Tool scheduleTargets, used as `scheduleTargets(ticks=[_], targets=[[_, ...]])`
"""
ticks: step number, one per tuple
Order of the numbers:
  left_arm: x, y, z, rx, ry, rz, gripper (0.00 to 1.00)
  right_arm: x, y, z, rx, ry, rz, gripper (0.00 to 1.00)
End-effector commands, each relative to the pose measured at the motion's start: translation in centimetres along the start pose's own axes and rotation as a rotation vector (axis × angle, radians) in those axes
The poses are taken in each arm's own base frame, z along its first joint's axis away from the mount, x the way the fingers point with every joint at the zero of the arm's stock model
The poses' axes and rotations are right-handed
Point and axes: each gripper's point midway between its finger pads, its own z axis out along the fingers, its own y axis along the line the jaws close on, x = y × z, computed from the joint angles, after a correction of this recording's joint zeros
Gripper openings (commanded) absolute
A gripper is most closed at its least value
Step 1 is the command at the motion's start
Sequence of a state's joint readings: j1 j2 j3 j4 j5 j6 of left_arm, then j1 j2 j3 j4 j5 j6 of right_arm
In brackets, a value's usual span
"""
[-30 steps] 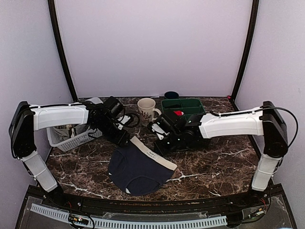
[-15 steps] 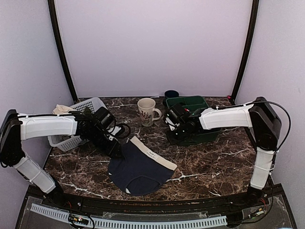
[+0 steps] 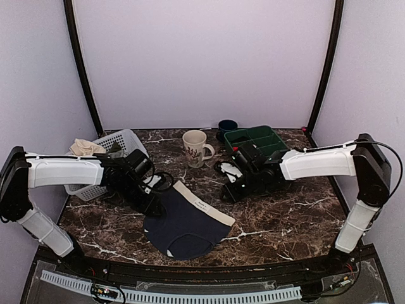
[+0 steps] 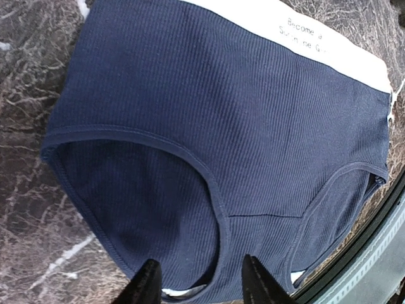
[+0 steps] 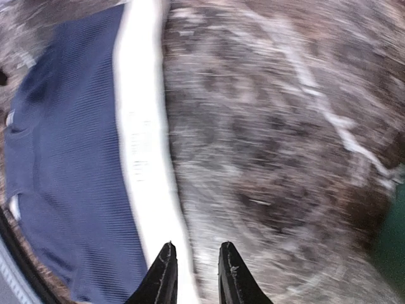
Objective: Roll the underwear
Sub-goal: Rotate the underwear at the center of the board.
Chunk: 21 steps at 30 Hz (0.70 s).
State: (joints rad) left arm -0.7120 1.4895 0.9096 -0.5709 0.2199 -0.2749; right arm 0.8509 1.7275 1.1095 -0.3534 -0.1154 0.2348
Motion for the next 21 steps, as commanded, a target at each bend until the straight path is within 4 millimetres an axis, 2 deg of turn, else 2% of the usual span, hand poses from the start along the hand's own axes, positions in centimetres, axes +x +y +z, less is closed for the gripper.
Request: scheduleTargets(ticks=[1, 3, 4, 6, 11, 12, 14, 17, 21], targets=[[1.3, -1.2, 1.0, 0.048, 0.027, -0.002, 0.43, -0.1, 5.5, 1.5, -0.211, 0.009, -0.091, 0.23], [2.0, -1.6, 1.4, 0.045, 0.044, 0.01, 0.41, 1.0, 6.6, 2.5, -0.242, 0.046, -0.112, 0.22], [2.2, -1.8, 1.5, 0.043, 0.051, 0.016, 0.4, 0.5, 7.4, 2.7, -0.26, 0.041, -0.125, 0.21], [2.7, -2.1, 1.7, 0.037, 0.062, 0.027, 0.39, 0.9, 8.0, 3.5, -0.279, 0.059, -0.131, 0.2], [3.4, -3.0, 1.6, 0.056, 0.071, 0.029, 0.37, 3.2, 7.4, 4.9, -0.262, 0.129, -0.117, 0.17], [3.6, -3.3, 1.7, 0.063, 0.075, 0.029, 0.36, 4.7, 6.9, 5.1, -0.252, 0.163, -0.11, 0.17], [4.1, -3.5, 2.0, 0.07, 0.086, 0.03, 0.35, 6.4, 6.4, 4.9, -0.24, 0.19, -0.102, 0.16], [4.9, -2.9, 3.3, 0.053, 0.112, -0.002, 0.33, 9.2, 5.7, 4.2, -0.237, 0.229, -0.077, 0.16], [4.5, -2.0, 4.6, 0.003, 0.124, -0.006, 0.31, 12.1, 5.6, 3.4, -0.259, 0.264, -0.029, 0.15]])
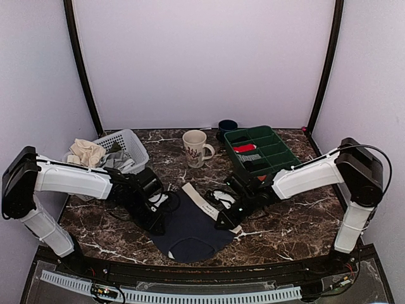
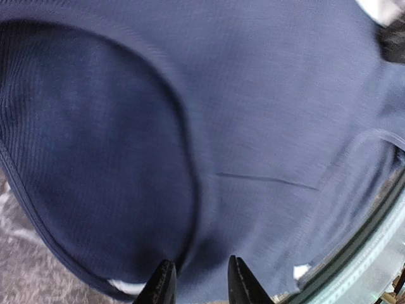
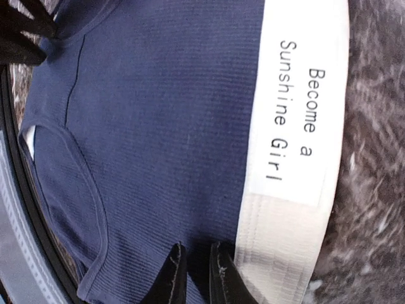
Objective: Roll the underwear
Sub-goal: Rotate the underwear at the center of the board, then move the underwear to the center of the board.
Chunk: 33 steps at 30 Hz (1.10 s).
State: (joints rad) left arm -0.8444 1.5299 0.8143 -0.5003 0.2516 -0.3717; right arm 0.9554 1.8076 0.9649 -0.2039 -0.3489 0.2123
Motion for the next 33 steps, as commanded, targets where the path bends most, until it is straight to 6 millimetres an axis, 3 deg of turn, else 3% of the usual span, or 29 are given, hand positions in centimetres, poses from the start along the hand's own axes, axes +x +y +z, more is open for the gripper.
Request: scheduleTargets(ticks=[1, 5, 8, 12, 15, 18, 22, 27, 33], targets=[[-0.5, 0.7, 1.5, -0.043, 0.02, -0.012, 0.3, 5.5, 0.0, 0.2, -0.015, 0.113, 0.084, 0.14], [-3.1, 0.8, 2.6, -0.088, 0.026, 0.051, 0.29, 7.2, 1.5, -0.6, -0.052, 0.123, 0.095, 0.13], [-5.6, 1.0, 3.4, -0.118, 0.019, 0.102, 0.27, 7.4, 2.9, -1.3, -0.096, 0.109, 0.091, 0.14], [-8.3, 1.4, 3.9, -0.158, 0.025, 0.192, 0.28, 5.5, 4.9, -2.2, -0.16, 0.062, 0.057, 0.15], [-9.5, 1.8, 2.4, -0.143, 0.001, 0.205, 0.34, 3.4, 5.2, -3.1, -0.142, 0.014, 0.031, 0.17], [-9.8, 0.5, 0.2, -0.058, -0.061, 0.215, 0.39, 1.8, 4.3, -3.9, -0.085, -0.018, 0.021, 0.18], [-9.2, -2.7, -2.1, 0.073, -0.116, 0.247, 0.43, 0.5, 2.2, -4.5, -0.024, -0.054, 0.055, 0.19], [-8.0, -4.1, -1.1, 0.165, -0.105, 0.22, 0.42, -1.0, 0.5, -4.3, -0.006, -0.078, 0.073, 0.21], [-6.9, -3.1, 1.2, 0.143, -0.051, 0.191, 0.38, -0.6, -0.1, -2.0, -0.019, -0.01, 0.069, 0.21]])
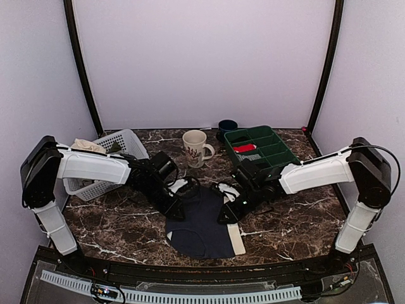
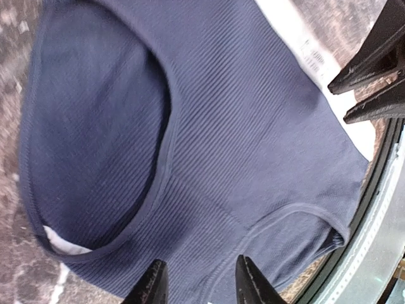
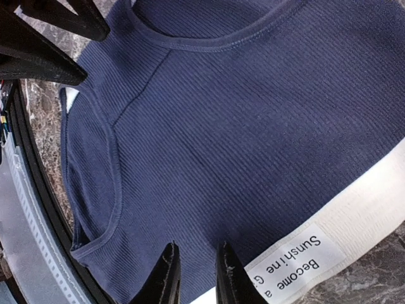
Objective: Roll the underwear
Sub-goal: Move the underwear to the center of the board, then pick up the underwear from the center of the board.
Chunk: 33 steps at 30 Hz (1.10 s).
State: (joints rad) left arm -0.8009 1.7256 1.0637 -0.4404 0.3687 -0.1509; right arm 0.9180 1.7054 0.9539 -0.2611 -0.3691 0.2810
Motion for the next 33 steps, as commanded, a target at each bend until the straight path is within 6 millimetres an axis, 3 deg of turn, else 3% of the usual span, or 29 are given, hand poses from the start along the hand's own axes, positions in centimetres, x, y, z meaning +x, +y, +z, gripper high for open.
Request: scheduleTargets(ticks=[1, 6, 10, 14, 16, 19, 21, 27, 33], targets=[[1.9, 0.6, 1.5, 0.002, 0.054, -0.034, 0.38, 0.6, -0.3, 1.4, -0.015, 0.044, -0.015, 0.21], [4.8, 1.5, 1.8, -0.024, 0.11, -0.053, 0.35, 3.6, 0.6, 2.6, -0.055, 0.121, -0.018, 0.21], [6.6, 1.5, 1.2, -0.025, 0.134, -0.047, 0.35, 5.6, 2.5, 3.1, -0.097, 0.172, -0.042, 0.21], [7.5, 1.4, 0.2, -0.028, 0.143, -0.004, 0.34, 5.5, 5.1, 2.5, -0.158, 0.175, -0.058, 0.21], [6.3, 0.7, -0.8, -0.01, 0.099, 0.027, 0.34, 4.3, 5.5, 1.5, -0.15, 0.139, -0.072, 0.22], [3.3, -0.7, -2.2, 0.03, 0.009, 0.065, 0.37, 2.0, 4.3, 0.0, -0.101, 0.089, -0.08, 0.25], [1.5, -0.9, -2.7, 0.03, -0.032, 0.072, 0.38, 0.0, 2.3, -1.3, -0.054, 0.042, -0.067, 0.28], [-2.6, 0.9, -3.2, -0.017, -0.125, 0.053, 0.4, -5.0, -4.4, -4.1, 0.147, -0.015, -0.085, 0.34], [-6.0, 2.2, -3.4, -0.037, -0.196, 0.046, 0.41, -6.9, -8.0, -3.4, 0.23, 0.028, -0.12, 0.35]])
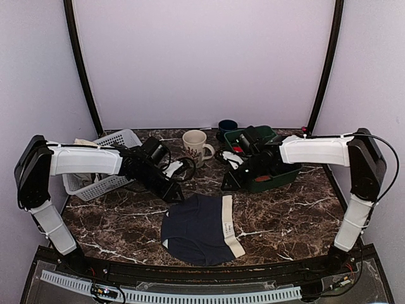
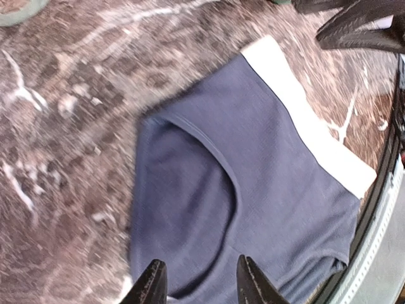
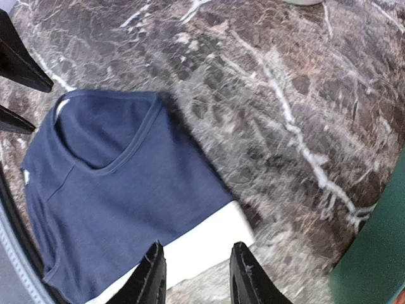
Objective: Roll the underwear
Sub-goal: Pick up the underwear from the center of the board.
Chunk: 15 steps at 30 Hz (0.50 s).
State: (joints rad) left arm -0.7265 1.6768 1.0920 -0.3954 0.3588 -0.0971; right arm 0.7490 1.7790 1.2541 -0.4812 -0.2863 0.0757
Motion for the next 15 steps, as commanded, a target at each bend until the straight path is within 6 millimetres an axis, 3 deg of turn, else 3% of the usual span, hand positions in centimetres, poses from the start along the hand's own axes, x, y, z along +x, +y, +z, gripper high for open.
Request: scheduleTargets(ticks=[1, 15], targets=[[-2.5, 0.7, 0.0, -0.014, -0.054, 0.015, 0.4, 1.7, -2.2, 2.2, 0.068, 0.124, -0.072, 0.35], [-1.5, 1.6, 1.1, -0.018, -0.024, 0.007, 0.4, 3.2, -4.8, 5.8, 0.136, 0.222, -0.099, 0.33]])
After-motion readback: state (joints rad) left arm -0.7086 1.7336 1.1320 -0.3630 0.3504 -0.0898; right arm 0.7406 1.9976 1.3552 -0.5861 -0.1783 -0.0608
